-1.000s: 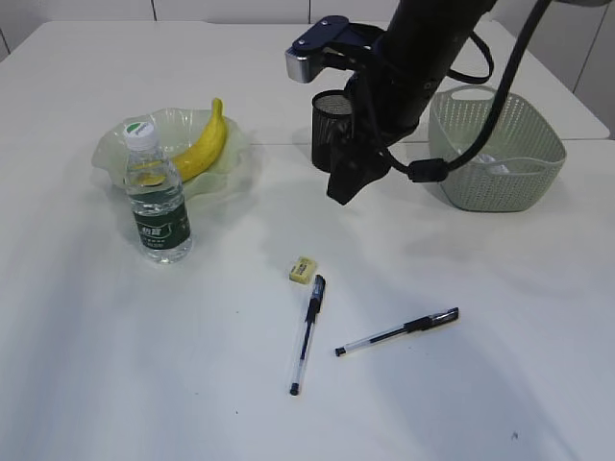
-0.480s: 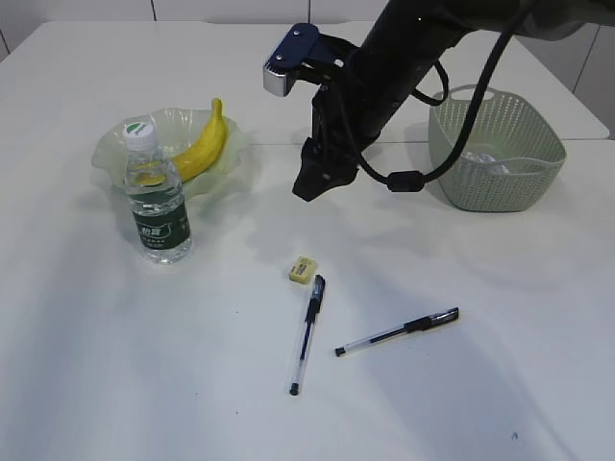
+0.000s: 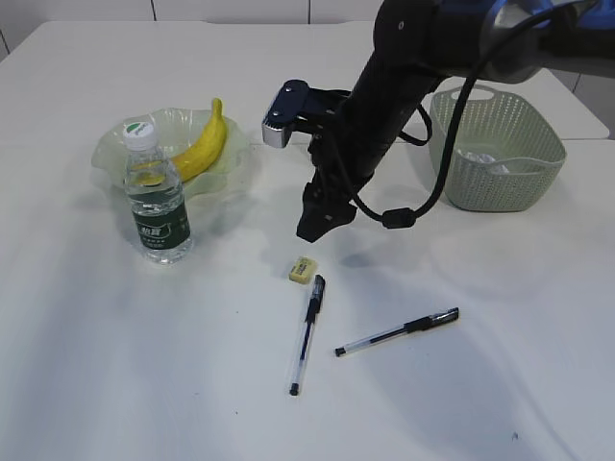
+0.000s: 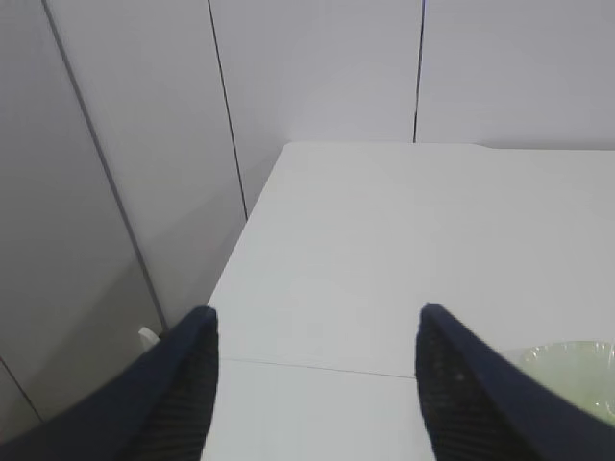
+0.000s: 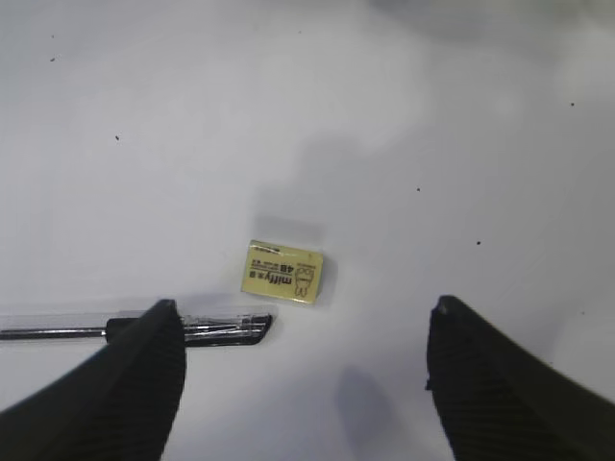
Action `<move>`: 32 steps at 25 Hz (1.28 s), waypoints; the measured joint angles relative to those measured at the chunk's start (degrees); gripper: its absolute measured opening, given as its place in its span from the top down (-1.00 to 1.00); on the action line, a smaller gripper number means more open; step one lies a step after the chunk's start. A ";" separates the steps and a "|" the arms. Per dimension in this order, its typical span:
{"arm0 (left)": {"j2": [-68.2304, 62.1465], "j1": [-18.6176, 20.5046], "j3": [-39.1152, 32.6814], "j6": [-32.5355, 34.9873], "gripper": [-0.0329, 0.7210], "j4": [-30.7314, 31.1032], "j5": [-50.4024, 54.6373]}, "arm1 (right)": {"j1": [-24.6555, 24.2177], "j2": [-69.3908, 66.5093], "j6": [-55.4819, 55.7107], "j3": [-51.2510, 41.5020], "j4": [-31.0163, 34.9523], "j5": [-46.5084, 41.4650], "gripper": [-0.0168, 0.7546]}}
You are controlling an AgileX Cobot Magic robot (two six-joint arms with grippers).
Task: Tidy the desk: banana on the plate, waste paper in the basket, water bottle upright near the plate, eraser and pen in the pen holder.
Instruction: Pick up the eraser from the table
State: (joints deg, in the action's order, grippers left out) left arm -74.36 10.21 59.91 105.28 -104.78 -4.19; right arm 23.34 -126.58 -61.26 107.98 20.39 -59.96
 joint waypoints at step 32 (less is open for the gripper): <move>0.00 0.00 0.00 0.00 -0.29 0.00 -0.23 | 1.78 -5.73 15.77 5.55 -2.55 -1.46 -0.56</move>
State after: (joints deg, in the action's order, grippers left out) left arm -74.36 10.21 59.91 105.28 -104.78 -4.42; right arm 25.12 -132.30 -45.50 113.53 17.84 -61.42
